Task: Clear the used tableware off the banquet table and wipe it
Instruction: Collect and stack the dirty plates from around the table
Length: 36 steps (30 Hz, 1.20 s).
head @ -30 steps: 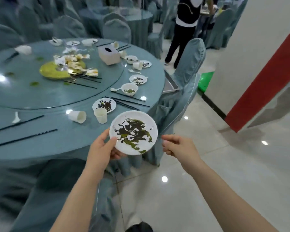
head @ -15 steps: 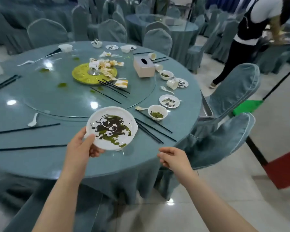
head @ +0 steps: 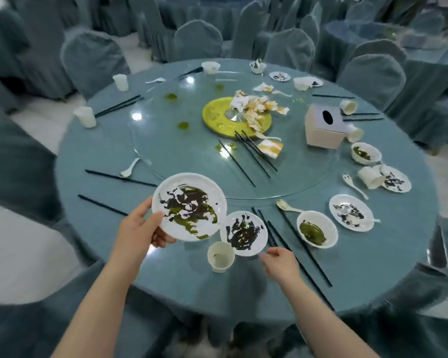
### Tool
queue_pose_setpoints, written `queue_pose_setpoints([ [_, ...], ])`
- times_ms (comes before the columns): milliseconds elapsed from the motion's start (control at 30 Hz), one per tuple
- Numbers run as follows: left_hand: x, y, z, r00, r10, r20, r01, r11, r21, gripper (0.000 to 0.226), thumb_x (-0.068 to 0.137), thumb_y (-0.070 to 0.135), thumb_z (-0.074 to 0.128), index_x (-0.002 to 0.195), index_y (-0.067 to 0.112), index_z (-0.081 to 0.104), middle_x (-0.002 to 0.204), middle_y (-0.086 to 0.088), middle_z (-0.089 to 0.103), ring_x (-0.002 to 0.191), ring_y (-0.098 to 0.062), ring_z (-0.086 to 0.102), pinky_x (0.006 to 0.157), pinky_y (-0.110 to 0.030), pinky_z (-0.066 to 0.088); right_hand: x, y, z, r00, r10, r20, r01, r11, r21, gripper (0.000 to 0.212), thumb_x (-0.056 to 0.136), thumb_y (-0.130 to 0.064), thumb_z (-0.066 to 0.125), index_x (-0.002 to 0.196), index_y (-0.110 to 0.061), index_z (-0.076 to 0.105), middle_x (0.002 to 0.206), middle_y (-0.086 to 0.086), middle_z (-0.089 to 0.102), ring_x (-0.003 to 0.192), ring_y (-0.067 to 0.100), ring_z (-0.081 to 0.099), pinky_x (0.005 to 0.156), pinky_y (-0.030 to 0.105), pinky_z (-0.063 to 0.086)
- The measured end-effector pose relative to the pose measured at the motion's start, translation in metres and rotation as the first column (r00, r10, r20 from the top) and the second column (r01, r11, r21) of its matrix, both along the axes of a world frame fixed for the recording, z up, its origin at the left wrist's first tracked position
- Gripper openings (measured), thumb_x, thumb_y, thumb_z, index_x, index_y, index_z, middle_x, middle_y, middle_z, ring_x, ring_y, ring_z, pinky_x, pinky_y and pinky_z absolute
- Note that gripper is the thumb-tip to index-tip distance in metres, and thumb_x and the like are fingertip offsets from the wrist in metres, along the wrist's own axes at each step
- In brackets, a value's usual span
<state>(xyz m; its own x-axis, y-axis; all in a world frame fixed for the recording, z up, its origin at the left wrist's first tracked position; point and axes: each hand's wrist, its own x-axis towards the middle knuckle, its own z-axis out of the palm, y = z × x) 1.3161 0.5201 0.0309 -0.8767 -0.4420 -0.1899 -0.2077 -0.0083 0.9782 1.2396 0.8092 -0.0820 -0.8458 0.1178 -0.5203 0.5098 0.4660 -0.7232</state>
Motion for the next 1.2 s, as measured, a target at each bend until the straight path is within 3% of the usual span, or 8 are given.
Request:
queue_pose_setpoints([
  [167, 0.002, 0.003, 0.001, 0.993, 0.111, 0.032, -0.11, 0.994, -0.02, 0.041, 0.097, 0.006, 0.045, 0.109, 0.042, 0.061, 0.057, -0.016, 0.066, 0.045, -0.019, 0.058, 0.04, -0.022, 0.044, -0.038, -0.01, -0.025, 0.999, 0.04, -0.023, -0.039, 0.997, 0.062, 0.037, 0.075, -0.032, 0.071, 0.098, -0.008, 0.056, 0.072, 0.005, 0.068, 0.053, 0.021, 0.065, 0.061, 0.041, 0.059],
  [267, 0.008, 0.004, 0.0, 0.984, 0.165, 0.061, -0.164, 0.986, -0.032, 0.039, 0.098, 0.009, 0.045, 0.111, 0.044, 0.058, 0.059, -0.014, 0.067, 0.047, -0.017, 0.06, 0.042, -0.021, 0.046, -0.049, -0.019, -0.031, 0.998, 0.058, -0.016, -0.056, 0.993, 0.108, 0.045, 0.072, -0.03, 0.072, 0.106, -0.015, 0.048, 0.083, 0.003, 0.067, 0.066, 0.025, 0.069, 0.068, 0.04, 0.058],
  [333, 0.011, 0.005, -0.001, 0.98, 0.183, 0.075, -0.18, 0.983, -0.036, 0.039, 0.098, 0.01, 0.045, 0.113, 0.044, 0.057, 0.059, -0.013, 0.067, 0.048, -0.016, 0.061, 0.042, -0.021, 0.047, -0.054, -0.021, -0.034, 0.998, 0.063, -0.001, -0.063, 0.989, 0.132, 0.044, 0.073, -0.023, 0.072, 0.107, -0.014, 0.047, 0.087, 0.007, 0.067, 0.072, 0.029, 0.068, 0.071, 0.04, 0.057],
  [467, 0.016, 0.004, -0.003, 0.975, 0.206, 0.084, -0.203, 0.978, -0.041, 0.037, 0.098, 0.012, 0.046, 0.115, 0.044, 0.056, 0.061, -0.013, 0.068, 0.049, -0.016, 0.061, 0.044, -0.022, 0.048, -0.057, -0.021, -0.028, 1.0, 0.001, 0.006, -0.001, 0.999, 0.053, 0.032, 0.077, -0.01, 0.063, 0.108, -0.009, 0.053, 0.07, 0.005, 0.067, 0.049, 0.016, 0.065, 0.049, 0.024, 0.045],
  [533, 0.017, 0.004, -0.004, 0.976, 0.199, 0.087, -0.196, 0.98, -0.042, 0.036, 0.098, 0.014, 0.046, 0.119, 0.042, 0.053, 0.064, -0.013, 0.07, 0.05, -0.016, 0.061, 0.046, -0.022, 0.05, -0.055, -0.018, -0.02, 0.997, -0.025, -0.071, 0.026, 1.0, 0.013, 0.027, 0.078, -0.008, 0.058, 0.105, -0.011, 0.056, 0.067, 0.004, 0.067, 0.045, 0.008, 0.061, 0.048, 0.023, 0.038],
  [800, 0.025, 0.016, -0.001, 0.998, 0.019, 0.053, -0.018, 1.0, -0.024, 0.035, 0.098, 0.012, 0.046, 0.118, 0.039, 0.055, 0.059, -0.016, 0.068, 0.044, -0.012, 0.056, 0.044, -0.02, 0.047, -0.013, 0.005, 0.047, 0.924, -0.322, -0.208, 0.232, 0.901, -0.366, 0.024, 0.084, -0.003, 0.057, 0.106, -0.012, 0.058, 0.077, 0.005, 0.07, 0.053, 0.011, 0.059, 0.053, 0.025, 0.047],
  [933, 0.038, 0.027, 0.0, 0.992, -0.121, 0.029, 0.121, 0.993, -0.009, 0.034, 0.098, 0.011, 0.047, 0.122, 0.033, 0.056, 0.06, -0.018, 0.067, 0.044, -0.013, 0.056, 0.044, -0.02, 0.046, 0.034, 0.012, 0.084, 0.879, -0.41, -0.242, 0.26, 0.84, -0.476, 0.021, 0.087, -0.002, 0.057, 0.099, -0.019, 0.058, 0.077, 0.002, 0.07, 0.051, -0.001, 0.061, 0.046, 0.014, 0.047],
  [1200, 0.069, 0.054, -0.007, 0.944, -0.329, 0.012, 0.328, 0.944, 0.034, 0.038, 0.099, 0.014, 0.046, 0.11, 0.05, 0.055, 0.067, -0.016, 0.07, 0.053, -0.018, 0.061, 0.049, -0.025, 0.048, 0.128, 0.041, 0.105, 0.718, -0.615, -0.325, 0.447, 0.766, -0.463, 0.021, 0.089, -0.01, 0.059, 0.098, -0.028, 0.053, 0.074, -0.001, 0.068, 0.049, -0.001, 0.06, 0.045, 0.014, 0.045],
])
